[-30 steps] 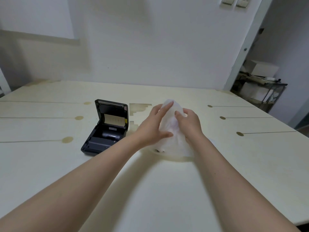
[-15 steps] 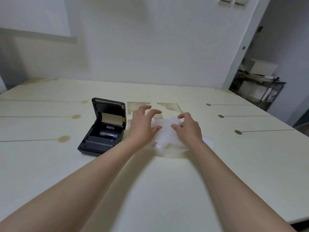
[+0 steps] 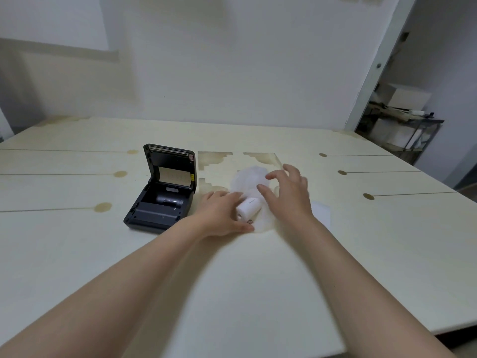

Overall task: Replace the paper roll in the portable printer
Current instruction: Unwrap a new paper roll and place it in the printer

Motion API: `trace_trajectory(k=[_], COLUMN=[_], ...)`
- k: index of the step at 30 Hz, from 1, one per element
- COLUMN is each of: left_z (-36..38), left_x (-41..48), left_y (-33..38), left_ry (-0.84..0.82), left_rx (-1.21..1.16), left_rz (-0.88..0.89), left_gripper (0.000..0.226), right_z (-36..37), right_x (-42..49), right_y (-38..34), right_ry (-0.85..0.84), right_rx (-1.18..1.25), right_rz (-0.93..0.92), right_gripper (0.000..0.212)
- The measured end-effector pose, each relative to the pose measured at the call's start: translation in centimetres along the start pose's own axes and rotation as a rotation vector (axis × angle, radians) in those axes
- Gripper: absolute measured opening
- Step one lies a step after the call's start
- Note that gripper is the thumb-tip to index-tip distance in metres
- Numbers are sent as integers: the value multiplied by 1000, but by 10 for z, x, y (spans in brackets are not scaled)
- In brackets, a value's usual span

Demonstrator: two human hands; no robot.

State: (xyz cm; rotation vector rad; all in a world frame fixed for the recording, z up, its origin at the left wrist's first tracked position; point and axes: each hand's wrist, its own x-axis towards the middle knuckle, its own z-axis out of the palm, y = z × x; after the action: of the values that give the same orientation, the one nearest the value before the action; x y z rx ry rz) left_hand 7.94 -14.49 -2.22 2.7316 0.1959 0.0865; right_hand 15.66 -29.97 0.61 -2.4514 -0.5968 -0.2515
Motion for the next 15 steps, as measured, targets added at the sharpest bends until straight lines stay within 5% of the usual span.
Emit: trace_trajectory(k=[3,7,15], left_z=[5,13,8], left_x=[-4,-6,-21], left_y=[7,13,9], left_ry=[3,16,-43], left_rx=[-124,-229,-318], left_rz=[-66,-71,-115], left_gripper=[106,108,59], right_z=[-2,10,31], right_x=[-21,-45,-54], right_y=[-12,-33,-35], right_ry=[228,110,50], right_rx=[-180,-331,-390], right_rz=[7,86,198], right_gripper=[39,67,51])
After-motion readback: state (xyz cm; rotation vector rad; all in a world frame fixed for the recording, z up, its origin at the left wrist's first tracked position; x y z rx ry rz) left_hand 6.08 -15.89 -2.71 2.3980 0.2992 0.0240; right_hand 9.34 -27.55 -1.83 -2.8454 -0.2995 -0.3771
